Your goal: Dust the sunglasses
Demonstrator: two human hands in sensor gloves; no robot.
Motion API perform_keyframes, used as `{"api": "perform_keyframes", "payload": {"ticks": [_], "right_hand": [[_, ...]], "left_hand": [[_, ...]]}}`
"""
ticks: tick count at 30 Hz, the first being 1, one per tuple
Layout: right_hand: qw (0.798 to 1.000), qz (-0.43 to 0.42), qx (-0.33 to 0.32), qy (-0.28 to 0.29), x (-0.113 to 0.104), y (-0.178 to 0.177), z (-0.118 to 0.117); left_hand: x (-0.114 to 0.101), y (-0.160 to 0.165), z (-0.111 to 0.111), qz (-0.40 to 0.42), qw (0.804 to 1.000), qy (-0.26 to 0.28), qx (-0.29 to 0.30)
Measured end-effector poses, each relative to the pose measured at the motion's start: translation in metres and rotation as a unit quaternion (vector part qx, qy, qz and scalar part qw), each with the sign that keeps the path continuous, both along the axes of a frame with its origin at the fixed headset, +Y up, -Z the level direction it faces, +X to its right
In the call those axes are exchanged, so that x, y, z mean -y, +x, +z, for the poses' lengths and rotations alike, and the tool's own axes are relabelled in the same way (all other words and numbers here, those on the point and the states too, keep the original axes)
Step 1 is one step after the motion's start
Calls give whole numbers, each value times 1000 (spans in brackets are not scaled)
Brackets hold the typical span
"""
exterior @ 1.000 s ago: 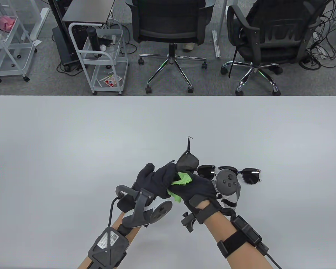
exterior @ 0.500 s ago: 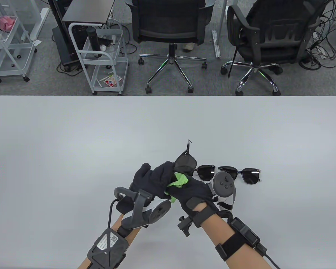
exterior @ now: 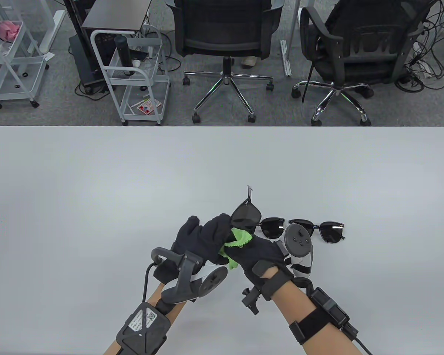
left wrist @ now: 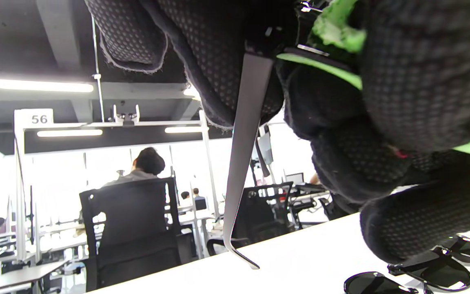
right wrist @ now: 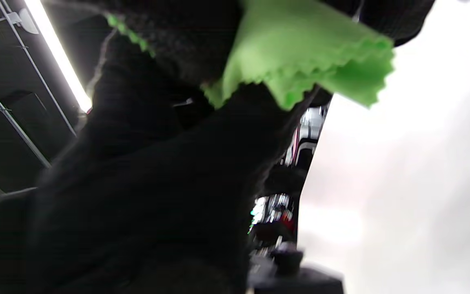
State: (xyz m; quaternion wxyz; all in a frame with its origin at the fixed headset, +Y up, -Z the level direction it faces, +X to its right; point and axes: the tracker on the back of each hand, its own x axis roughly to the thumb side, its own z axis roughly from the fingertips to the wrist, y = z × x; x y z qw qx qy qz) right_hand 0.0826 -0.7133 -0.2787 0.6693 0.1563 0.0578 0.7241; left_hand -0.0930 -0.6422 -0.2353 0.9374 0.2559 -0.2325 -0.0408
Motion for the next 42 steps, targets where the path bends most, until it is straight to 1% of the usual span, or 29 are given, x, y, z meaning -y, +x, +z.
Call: {"api": "perform_keyframes", "payload": {"ticks": [1, 3, 6, 9, 12, 14, 15, 17, 19, 21, 25, 27, 29, 31, 34, 36, 37, 38, 40, 42], "right_hand": [[999, 23, 25, 14, -3, 1, 1], [998, 30, 49, 28, -4, 2, 2], [998, 23, 53, 29, -4, 2, 4], [999, 5, 24, 22, -3, -1, 4], [998, -23, -57, -3, -1, -7, 2], [998, -15, -62, -7, 0, -9, 1], [999, -6, -51, -4, 0, -8, 1], [999, 30, 23, 13, -3, -4, 1], [997, 48, 48, 27, -5, -2, 1], [997, 43, 58, 19, -4, 0, 1], [999, 32, 37, 11, -1, 1, 1], [1000, 16, 3, 1, -3, 0, 1], [1000, 17, 1, 8, -6, 2, 1], [997, 56, 19, 50, -15, 8, 0], [986, 106, 39, 125, -30, 19, -1], [974, 127, 64, 177, -42, 28, -1], [964, 137, 86, 212, -50, 33, 1], [955, 145, 100, 238, -56, 37, 2], [934, 173, 117, 290, -67, 43, 7], [920, 200, 123, 313, -74, 48, 9]], "left_hand": [[-1, 2, 2, -11, 1000, 12, -2], [-2, 4, 3, -12, 1000, 19, -1], [-1, 5, 2, -5, 1000, 10, -7], [-1, 3, 1, -7, 1000, 13, -12], [0, -2, -2, 2, 1000, 6, -20], [2, -2, -3, -4, 1000, 5, -25], [3, -2, -4, -7, 1000, 6, -27], [3, 1, -3, -1, 1000, 4, -27], [3, 2, -4, -4, 1000, 7, -30], [4, 3, -5, 7, 1000, -7, -25], [5, 5, -5, 5, 1000, -14, -24], [4, 1, -7, 10, 999, -21, -24], [4, -4, -9, 25, 999, -32, -25], [3, -13, -13, 32, 998, -43, -37], [4, -32, -24, 44, 994, -68, -68], [7, -45, -32, 65, 990, -102, -72], [7, -52, -36, 69, 988, -109, -87], [8, -56, -38, 71, 987, -115, -90], [9, -63, -43, 70, 986, -136, -72], [11, -65, -45, 66, 985, -145, -69]]}}
